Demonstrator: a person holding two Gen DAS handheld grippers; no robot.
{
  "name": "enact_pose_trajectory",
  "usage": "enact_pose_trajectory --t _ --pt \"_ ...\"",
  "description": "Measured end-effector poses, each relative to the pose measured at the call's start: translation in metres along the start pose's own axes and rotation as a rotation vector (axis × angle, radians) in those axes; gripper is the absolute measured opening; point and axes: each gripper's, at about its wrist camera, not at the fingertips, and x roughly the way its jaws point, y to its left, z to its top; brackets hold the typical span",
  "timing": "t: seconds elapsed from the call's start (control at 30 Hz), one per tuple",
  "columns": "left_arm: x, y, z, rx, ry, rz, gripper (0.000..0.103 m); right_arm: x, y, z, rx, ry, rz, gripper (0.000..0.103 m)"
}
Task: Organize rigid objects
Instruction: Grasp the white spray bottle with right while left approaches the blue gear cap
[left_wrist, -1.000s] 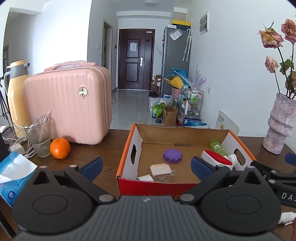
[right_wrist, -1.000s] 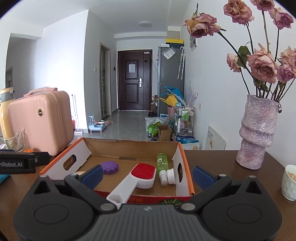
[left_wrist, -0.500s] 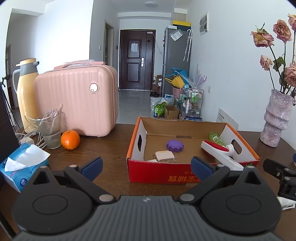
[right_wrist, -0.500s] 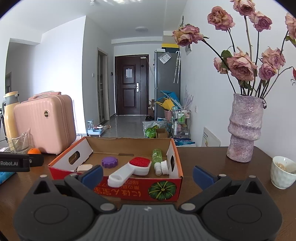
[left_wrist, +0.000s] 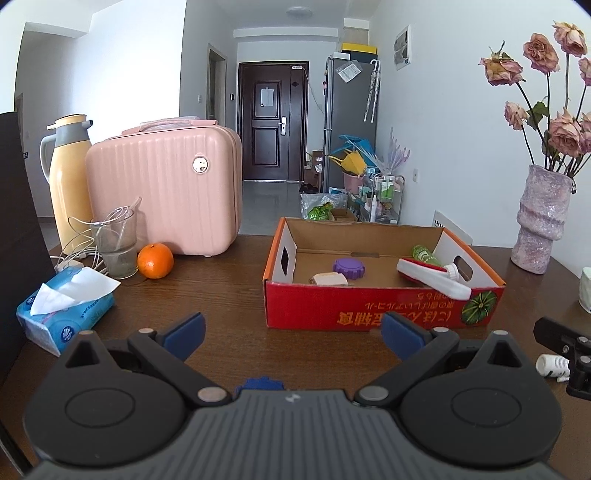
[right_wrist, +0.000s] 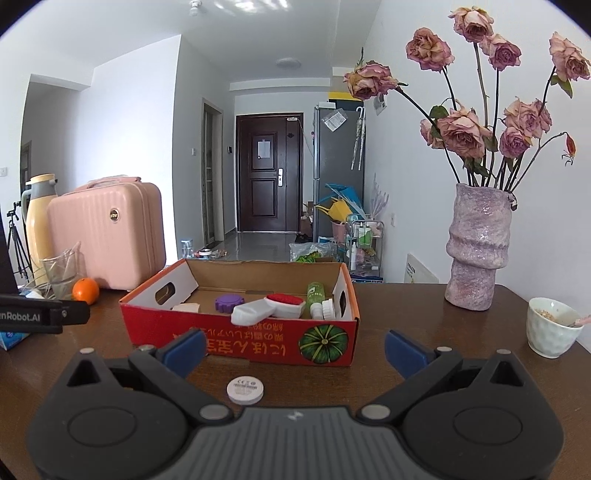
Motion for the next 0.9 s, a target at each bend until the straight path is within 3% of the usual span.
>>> enact_pose_trajectory --t 0.4,0.9 --pt "-0.019 0.001 -0.028 -0.004 0.034 -0.007 0.103 -0.021 0.000 -0.025 -0.017 0.035 0.002 0.103" --pt "-0.004 0.004 -0.034 -0.016 0.086 -0.007 0.103 -0.006 -0.043 -0.038 0.103 0.106 -0.165 0.103"
